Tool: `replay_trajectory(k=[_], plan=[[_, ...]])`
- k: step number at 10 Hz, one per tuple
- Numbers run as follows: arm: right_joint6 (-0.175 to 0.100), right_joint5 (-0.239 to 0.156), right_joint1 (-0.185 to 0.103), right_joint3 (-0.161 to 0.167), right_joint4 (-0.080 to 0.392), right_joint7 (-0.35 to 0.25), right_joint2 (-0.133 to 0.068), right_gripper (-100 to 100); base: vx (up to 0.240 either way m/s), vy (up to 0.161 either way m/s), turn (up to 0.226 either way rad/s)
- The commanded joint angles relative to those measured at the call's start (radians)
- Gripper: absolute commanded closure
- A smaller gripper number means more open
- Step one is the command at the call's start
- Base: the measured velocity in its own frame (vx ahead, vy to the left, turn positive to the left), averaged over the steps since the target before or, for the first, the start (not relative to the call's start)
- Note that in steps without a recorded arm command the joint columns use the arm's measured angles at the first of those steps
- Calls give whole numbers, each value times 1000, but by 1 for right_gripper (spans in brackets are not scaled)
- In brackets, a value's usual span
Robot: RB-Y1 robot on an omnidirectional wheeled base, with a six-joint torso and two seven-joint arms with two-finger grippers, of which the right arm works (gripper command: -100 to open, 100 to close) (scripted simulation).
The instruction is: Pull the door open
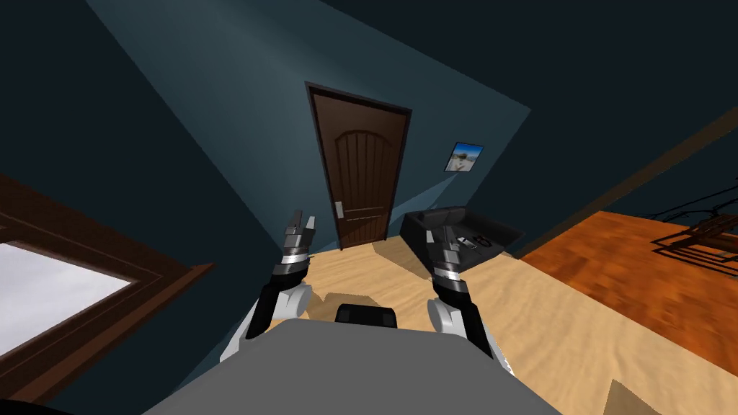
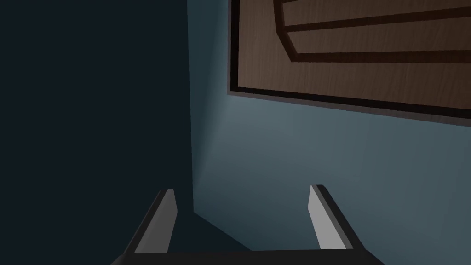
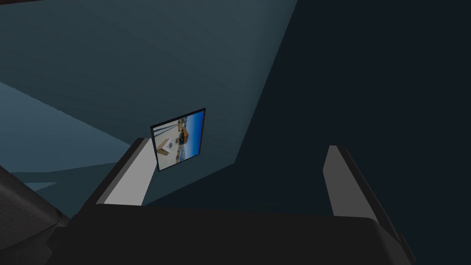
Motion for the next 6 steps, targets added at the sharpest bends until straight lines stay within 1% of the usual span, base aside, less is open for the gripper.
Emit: replay_trajectory(k=[1,4,5,6], plan=[[-5,-20,1,5,10,-9,-7,-100,159,-145,-222],[-14,-65,1,14,35,-28,-22,-100,177,-136,-259],[-17,-80,0,18,44,-35,-27,-100,122,-119,-280],[-21,-104,0,23,57,-45,-34,-100,55,-97,-347]])
